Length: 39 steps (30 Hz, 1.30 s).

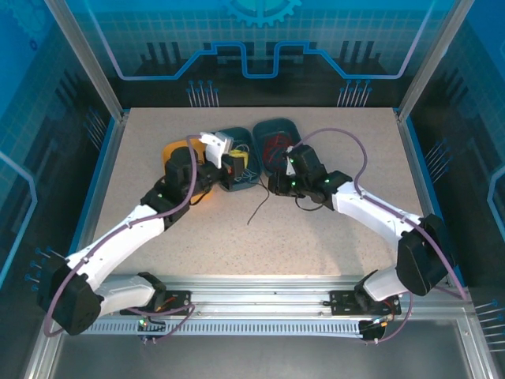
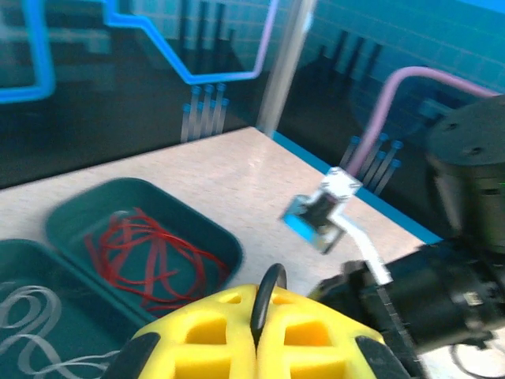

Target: Untangle the cables

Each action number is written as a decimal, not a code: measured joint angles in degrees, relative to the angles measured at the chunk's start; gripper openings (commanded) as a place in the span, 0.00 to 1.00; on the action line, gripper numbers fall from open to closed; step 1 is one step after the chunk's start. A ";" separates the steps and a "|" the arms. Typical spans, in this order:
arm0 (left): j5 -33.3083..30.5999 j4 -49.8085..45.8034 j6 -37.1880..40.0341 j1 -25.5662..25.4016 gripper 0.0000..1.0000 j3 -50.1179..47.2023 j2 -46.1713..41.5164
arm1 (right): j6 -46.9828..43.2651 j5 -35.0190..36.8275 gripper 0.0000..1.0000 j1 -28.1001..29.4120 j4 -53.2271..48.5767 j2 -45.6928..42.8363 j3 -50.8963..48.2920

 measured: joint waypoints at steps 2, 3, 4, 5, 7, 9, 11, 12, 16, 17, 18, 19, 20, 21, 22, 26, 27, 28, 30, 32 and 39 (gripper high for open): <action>-1.92 -2.27 1.57 1.90 0.00 0.81 -1.22 | -1.42 0.24 0.45 -0.15 -1.33 -0.33 2.05; -2.82 -3.50 2.38 2.91 0.00 1.01 -1.86 | -2.12 0.46 0.46 -0.20 -2.32 -0.68 2.99; -3.74 -4.68 3.23 4.00 0.00 1.07 -2.51 | -2.95 0.94 0.48 -0.26 -3.65 -1.38 4.11; -4.33 -5.81 4.00 5.01 0.00 1.16 -3.04 | -3.72 1.51 0.50 -0.44 -4.90 -2.25 4.98; -5.22 -7.72 4.96 7.50 0.00 1.44 -3.80 | -4.96 2.91 0.52 -1.09 -7.02 -4.57 6.19; -5.77 -9.07 5.53 10.10 0.00 1.75 -4.13 | -5.75 4.20 0.55 -2.10 -8.68 -7.48 6.43; -6.67 -10.08 6.25 12.66 0.00 2.49 -4.13 | -6.27 5.68 0.64 -3.61 -10.93 -10.91 6.43; -6.84 -10.47 6.45 13.62 0.00 2.89 -4.13 | -6.38 6.21 0.66 -4.31 -11.30 -12.33 6.14; -7.32 -11.02 7.52 17.57 0.00 5.57 -3.21 | -5.70 7.06 0.70 -7.56 -11.67 -19.78 1.51; -7.32 -11.02 7.58 18.49 0.00 6.25 -2.71 | -5.64 7.08 0.70 -8.41 -11.78 -21.53 0.02; -7.32 -10.99 7.65 19.30 0.00 6.73 -2.23 | -5.62 7.06 0.71 -9.03 -12.02 -22.73 -0.98; -7.34 -10.97 7.78 20.13 0.00 7.19 -1.64 | -5.55 7.08 0.71 -9.60 -12.59 -23.89 -1.90; -7.43 -10.99 7.82 20.83 0.00 7.43 -1.18 | -5.49 7.13 0.71 -9.86 -13.11 -24.55 -2.34; -7.50 -10.97 7.87 21.49 0.00 7.48 -0.70 | -5.49 7.23 0.71 -9.97 -13.60 -25.03 -2.60; -7.54 -11.17 7.91 22.16 0.00 7.48 -0.22 | -5.49 7.34 0.72 -9.94 -14.10 -25.29 -2.62; -7.72 -10.95 7.96 24.20 0.00 7.13 0.76 | -5.66 7.56 0.72 -9.97 -15.37 -25.51 -2.71; -7.72 -10.34 7.96 24.74 0.00 6.71 0.76 | -5.68 7.56 0.72 -9.97 -15.61 -25.49 -2.82; -7.72 -9.77 7.96 25.33 0.00 6.16 0.81 | -5.68 7.54 0.73 -9.97 -15.82 -25.49 -2.89; -7.72 -8.66 7.96 26.40 0.00 5.16 1.14 | -5.68 7.45 0.73 -9.97 -15.87 -25.31 -2.95; -7.72 -7.32 7.96 27.65 0.00 4.02 1.81 | -5.68 7.13 0.73 -9.97 -15.56 -25.11 -3.34; -7.74 -5.29 7.91 29.66 0.00 0.24 3.87 | -5.66 6.21 0.73 -9.97 -15.41 -24.74 -4.76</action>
